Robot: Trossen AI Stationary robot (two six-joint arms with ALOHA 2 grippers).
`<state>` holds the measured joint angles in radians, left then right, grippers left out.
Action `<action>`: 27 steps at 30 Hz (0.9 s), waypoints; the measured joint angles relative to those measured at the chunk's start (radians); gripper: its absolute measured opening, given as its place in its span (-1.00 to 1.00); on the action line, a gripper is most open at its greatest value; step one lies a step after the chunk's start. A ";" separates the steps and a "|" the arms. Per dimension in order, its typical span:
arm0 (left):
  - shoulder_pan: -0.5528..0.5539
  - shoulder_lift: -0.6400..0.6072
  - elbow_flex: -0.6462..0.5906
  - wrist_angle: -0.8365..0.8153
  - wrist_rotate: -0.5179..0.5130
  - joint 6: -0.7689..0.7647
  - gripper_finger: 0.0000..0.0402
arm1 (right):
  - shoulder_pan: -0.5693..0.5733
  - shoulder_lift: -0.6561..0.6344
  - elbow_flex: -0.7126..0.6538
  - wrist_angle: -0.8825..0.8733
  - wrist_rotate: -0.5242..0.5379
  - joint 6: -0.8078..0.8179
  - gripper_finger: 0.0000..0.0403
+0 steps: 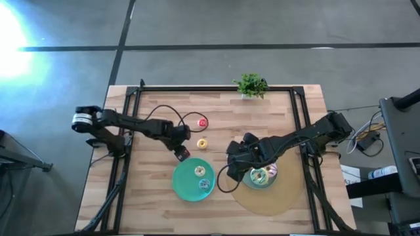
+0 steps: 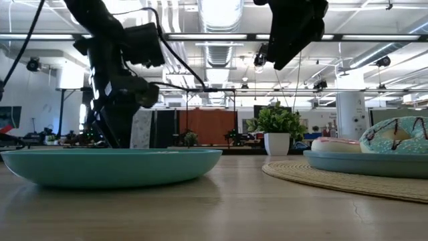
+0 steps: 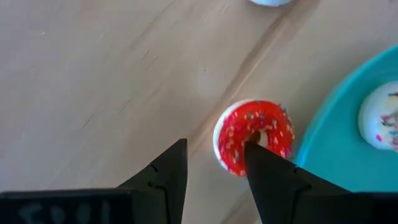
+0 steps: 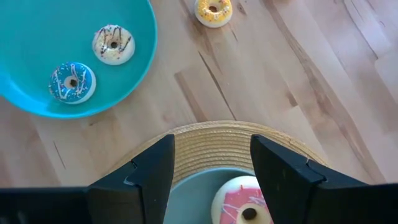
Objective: Pick & Place donuts
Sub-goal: Put the bottom small orange donut on the green plate
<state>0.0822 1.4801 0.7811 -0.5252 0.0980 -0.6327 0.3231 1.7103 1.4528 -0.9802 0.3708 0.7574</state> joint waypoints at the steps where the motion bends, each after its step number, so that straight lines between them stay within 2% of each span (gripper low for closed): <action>1: -0.001 0.015 0.000 0.013 0.009 0.000 -0.34 | 0.000 0.000 0.000 0.000 0.001 0.000 0.01; 9: -0.001 0.088 0.005 0.055 0.034 0.012 -0.42 | 0.000 0.000 0.000 0.001 0.003 0.003 0.01; 16: 0.011 0.055 0.010 0.057 -0.036 0.055 -0.94 | -0.001 0.000 0.000 -0.001 0.006 0.002 0.01; 20: 0.034 -0.005 0.010 0.027 -0.051 0.054 -0.98 | -0.001 0.000 0.000 -0.007 0.007 -0.001 0.01; 22: 0.031 -0.050 0.010 0.027 -0.025 0.051 -0.99 | -0.001 0.000 0.000 -0.008 0.007 -0.005 0.01; 24: -0.004 -0.103 0.016 0.049 0.005 0.010 -0.99 | -0.001 0.000 0.000 -0.009 0.007 -0.006 0.01; 27: -0.104 -0.130 0.020 0.129 -0.005 -0.072 -0.99 | -0.001 0.000 0.000 -0.009 0.014 -0.009 0.01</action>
<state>-0.0216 1.3499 0.8008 -0.3966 0.0933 -0.7046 0.3225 1.7103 1.4525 -0.9894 0.3845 0.7483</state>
